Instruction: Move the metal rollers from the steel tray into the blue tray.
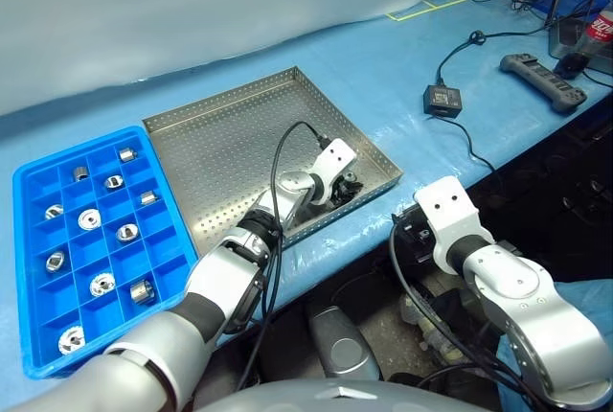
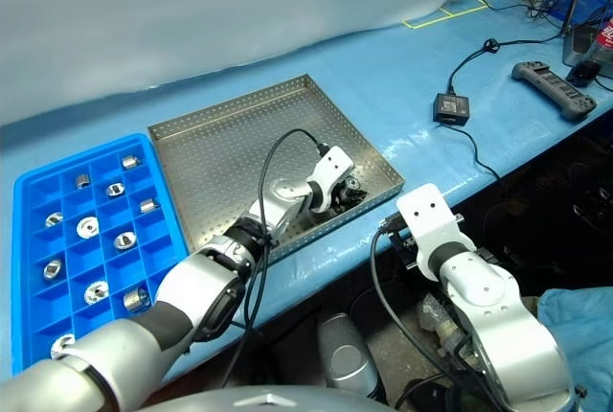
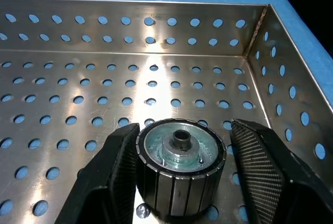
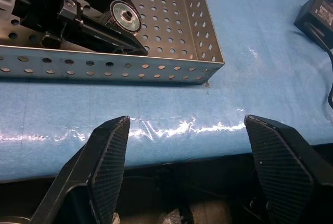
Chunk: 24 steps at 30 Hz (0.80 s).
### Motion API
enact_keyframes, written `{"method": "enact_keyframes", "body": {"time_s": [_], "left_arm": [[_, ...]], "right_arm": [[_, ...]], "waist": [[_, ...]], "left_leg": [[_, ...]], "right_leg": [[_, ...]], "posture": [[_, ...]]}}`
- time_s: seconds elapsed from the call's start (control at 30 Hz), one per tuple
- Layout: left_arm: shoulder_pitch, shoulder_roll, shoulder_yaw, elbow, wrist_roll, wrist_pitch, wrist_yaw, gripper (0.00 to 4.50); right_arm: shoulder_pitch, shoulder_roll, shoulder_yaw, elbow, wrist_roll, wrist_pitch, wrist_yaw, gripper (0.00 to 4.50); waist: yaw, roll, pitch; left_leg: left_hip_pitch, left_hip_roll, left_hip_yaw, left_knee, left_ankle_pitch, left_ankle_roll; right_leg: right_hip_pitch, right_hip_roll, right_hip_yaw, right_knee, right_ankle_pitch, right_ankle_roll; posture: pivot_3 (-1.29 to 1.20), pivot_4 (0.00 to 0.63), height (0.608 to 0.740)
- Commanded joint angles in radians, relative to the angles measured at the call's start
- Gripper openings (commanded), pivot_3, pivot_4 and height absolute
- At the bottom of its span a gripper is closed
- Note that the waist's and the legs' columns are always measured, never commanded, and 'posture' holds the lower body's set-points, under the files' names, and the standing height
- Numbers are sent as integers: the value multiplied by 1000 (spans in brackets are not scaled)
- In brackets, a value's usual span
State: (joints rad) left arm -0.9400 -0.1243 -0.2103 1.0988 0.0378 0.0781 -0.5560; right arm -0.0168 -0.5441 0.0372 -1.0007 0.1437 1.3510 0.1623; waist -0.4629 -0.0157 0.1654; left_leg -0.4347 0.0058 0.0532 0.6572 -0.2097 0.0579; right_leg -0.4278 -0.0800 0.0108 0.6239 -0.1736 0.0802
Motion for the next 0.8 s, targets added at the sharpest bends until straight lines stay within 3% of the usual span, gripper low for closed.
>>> {"method": "enact_keyframes", "body": {"time_s": [0.03,0.27,0.4,0.57,0.7,0.8], "left_arm": [[-30,-49,5,-3,7,-9,7,1862],[-22,-36,12,-30,1,-9,-11,1748],[2,-1,49,-167,-57,31,-65,1748],[156,148,56,-686,-111,298,-137,1748],[326,309,90,-1149,-128,582,-95,1748],[413,378,130,-1348,-113,716,-16,1748]], "right_arm": [[-16,4,4,-14,-11,-29,-8,3724],[-33,10,26,17,-11,-60,-3,3724],[-47,44,33,56,14,-102,22,3724],[-68,145,-14,122,106,-191,107,3724],[-94,180,-19,154,207,-279,214,3724],[-120,176,-4,191,252,-327,273,3724]], "waist": [[0,0,0],[5,-2,1],[10,-4,3],[15,-5,3],[33,-4,4],[95,-4,4]], "left_leg": [[0,0,0,0,0,0],[0,0,0,-1,0,0],[0,0,0,-1,0,0],[2,1,0,-3,0,1],[5,1,0,-7,2,3],[6,2,-2,-8,3,2]], "right_leg": [[0,0,0,0,0,0],[0,0,0,0,0,0],[0,0,0,0,0,0],[-1,1,1,1,2,4],[-1,3,3,2,2,3],[-1,5,3,2,1,2]], "posture": [[-472,150,740],[-447,150,740],[-417,150,740],[-345,150,740],[-245,150,740],[-175,150,740]]}}
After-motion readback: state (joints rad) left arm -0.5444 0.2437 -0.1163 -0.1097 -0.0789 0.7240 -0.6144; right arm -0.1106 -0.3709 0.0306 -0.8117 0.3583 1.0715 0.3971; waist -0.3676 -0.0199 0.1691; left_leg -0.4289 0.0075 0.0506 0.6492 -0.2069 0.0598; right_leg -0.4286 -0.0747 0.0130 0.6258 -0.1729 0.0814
